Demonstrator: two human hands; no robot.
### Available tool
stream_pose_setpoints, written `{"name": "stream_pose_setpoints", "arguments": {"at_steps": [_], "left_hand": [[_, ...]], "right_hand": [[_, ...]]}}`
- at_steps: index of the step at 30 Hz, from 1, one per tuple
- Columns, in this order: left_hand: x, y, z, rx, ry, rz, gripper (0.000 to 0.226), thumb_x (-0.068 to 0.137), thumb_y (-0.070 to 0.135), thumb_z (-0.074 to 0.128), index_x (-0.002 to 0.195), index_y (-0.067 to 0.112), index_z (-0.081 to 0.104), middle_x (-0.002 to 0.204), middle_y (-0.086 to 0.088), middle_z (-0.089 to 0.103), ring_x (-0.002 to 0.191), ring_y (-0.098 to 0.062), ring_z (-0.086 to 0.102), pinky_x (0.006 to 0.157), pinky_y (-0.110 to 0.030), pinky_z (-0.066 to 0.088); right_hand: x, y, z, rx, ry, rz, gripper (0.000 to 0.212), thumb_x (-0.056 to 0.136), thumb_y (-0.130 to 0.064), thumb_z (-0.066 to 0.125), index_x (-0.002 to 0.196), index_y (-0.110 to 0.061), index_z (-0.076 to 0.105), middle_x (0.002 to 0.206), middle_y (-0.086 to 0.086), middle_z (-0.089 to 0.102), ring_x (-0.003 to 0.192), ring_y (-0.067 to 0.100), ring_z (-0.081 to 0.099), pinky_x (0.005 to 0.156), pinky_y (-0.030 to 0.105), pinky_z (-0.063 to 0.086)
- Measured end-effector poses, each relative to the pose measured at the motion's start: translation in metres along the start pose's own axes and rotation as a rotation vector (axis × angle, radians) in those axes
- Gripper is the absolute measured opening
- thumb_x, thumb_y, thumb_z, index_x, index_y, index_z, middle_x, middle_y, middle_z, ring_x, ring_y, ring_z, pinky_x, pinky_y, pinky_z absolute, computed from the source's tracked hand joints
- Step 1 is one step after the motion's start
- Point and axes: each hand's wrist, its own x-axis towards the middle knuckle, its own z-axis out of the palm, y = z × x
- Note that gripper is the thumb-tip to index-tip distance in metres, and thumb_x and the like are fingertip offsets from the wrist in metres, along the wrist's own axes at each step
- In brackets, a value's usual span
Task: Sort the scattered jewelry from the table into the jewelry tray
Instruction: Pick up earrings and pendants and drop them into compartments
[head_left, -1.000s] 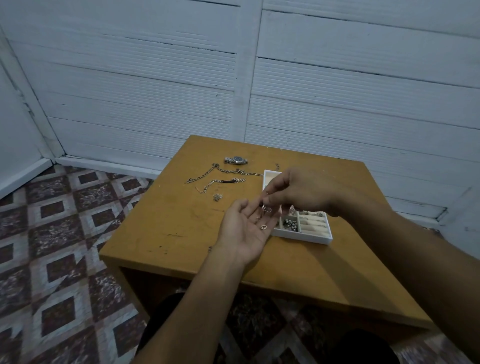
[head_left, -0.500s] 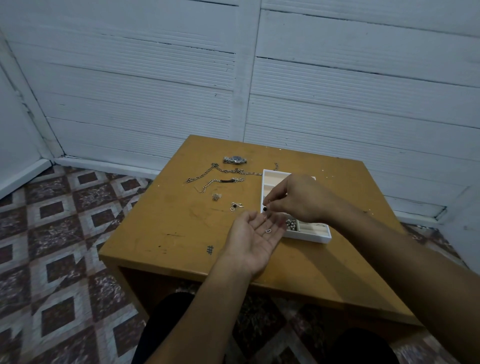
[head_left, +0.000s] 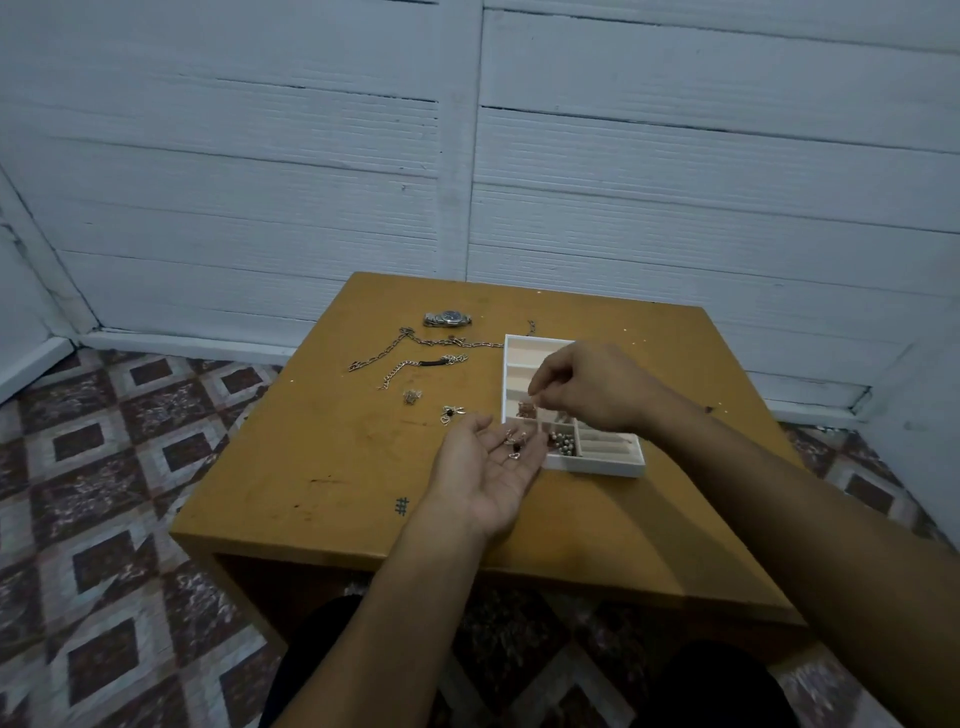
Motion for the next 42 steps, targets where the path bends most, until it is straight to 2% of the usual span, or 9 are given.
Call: {"name": "stream_pose_setpoints", "arguments": {"at_steps": [6,11,16,19,25,29,33,38,42], "left_hand": [[0.011,0.017,0.015,0.083,0.026,0.043,0.032,0.097,0.020,0.046,0.113,-0.007,0.053,0.107,-0.025,0.059,0.104,-0.037,0.059,0.091,-0.040,0.051],[0.031,0.025,0.029,0.251,0.034,0.045,0.032,0.096,0.022,0.048,0.114,-0.004,0.052,0.114,-0.021,0.057,0.107,-0.031,0.059,0.092,-0.036,0.052],[0.051,0.020,0.046,0.371,0.045,0.013,0.035,0.095,0.025,0.049,0.116,-0.003,0.049,0.104,-0.017,0.050,0.081,-0.022,0.053,0.095,-0.035,0.049],[0.058,0.016,0.054,0.415,0.040,-0.015,0.039,0.095,0.027,0.049,0.119,-0.005,0.047,0.115,-0.022,0.050,0.089,-0.028,0.053,0.090,-0.034,0.049],[0.067,0.013,0.057,0.480,0.066,-0.021,0.054,0.094,0.027,0.048,0.136,-0.007,0.040,0.140,-0.027,0.041,0.134,-0.039,0.036,0.114,-0.042,0.032],[0.067,0.013,0.061,0.505,0.053,-0.031,0.057,0.095,0.027,0.046,0.140,-0.007,0.035,0.147,-0.029,0.033,0.141,-0.042,0.024,0.114,-0.041,0.026],[0.066,0.013,0.063,0.521,0.055,-0.038,0.060,0.095,0.028,0.045,0.142,-0.007,0.032,0.150,-0.030,0.028,0.143,-0.042,0.017,0.117,-0.044,0.021],[0.063,0.014,0.067,0.528,0.046,-0.025,0.056,0.094,0.028,0.046,0.139,-0.004,0.037,0.152,-0.024,0.028,0.145,-0.035,0.018,0.117,-0.041,0.019],[0.066,0.022,0.074,0.531,0.035,-0.002,0.051,0.095,0.028,0.047,0.133,-0.005,0.043,0.145,-0.026,0.037,0.141,-0.042,0.024,0.115,-0.043,0.024]], "right_hand": [[0.008,0.030,-0.021,0.362,0.121,0.163,0.008,0.088,-0.013,0.065,0.088,-0.012,0.072,0.080,-0.002,0.068,0.063,0.010,0.056,0.053,0.024,0.040],[0.010,0.042,-0.012,0.360,0.119,0.199,0.010,0.089,-0.013,0.063,0.091,-0.009,0.072,0.085,0.004,0.069,0.061,0.008,0.058,0.051,0.024,0.041],[0.015,0.048,-0.005,0.356,0.114,0.202,0.012,0.090,-0.012,0.061,0.091,-0.007,0.073,0.089,0.009,0.072,0.062,0.009,0.058,0.051,0.025,0.040],[0.017,0.054,-0.005,0.366,0.116,0.217,0.012,0.089,-0.012,0.062,0.090,-0.008,0.073,0.093,0.008,0.072,0.061,0.009,0.059,0.051,0.026,0.040],[0.019,0.065,-0.003,0.367,0.128,0.226,0.012,0.087,-0.009,0.061,0.088,-0.007,0.073,0.089,0.005,0.071,0.059,0.011,0.061,0.050,0.019,0.045],[0.018,0.068,-0.001,0.358,0.120,0.225,0.013,0.089,-0.008,0.060,0.086,-0.009,0.073,0.081,0.001,0.069,0.056,0.009,0.060,0.048,0.014,0.045],[0.018,0.068,-0.001,0.363,0.125,0.226,0.015,0.088,-0.010,0.061,0.080,-0.015,0.073,0.078,-0.001,0.068,0.057,0.010,0.061,0.053,0.020,0.047],[0.018,0.068,0.000,0.363,0.127,0.225,0.013,0.088,-0.010,0.062,0.081,-0.013,0.073,0.079,0.000,0.069,0.056,0.010,0.061,0.058,0.026,0.051],[0.017,0.066,0.000,0.360,0.136,0.221,0.013,0.088,-0.011,0.062,0.081,-0.013,0.073,0.079,0.000,0.070,0.055,0.008,0.061,0.060,0.027,0.051]]}}
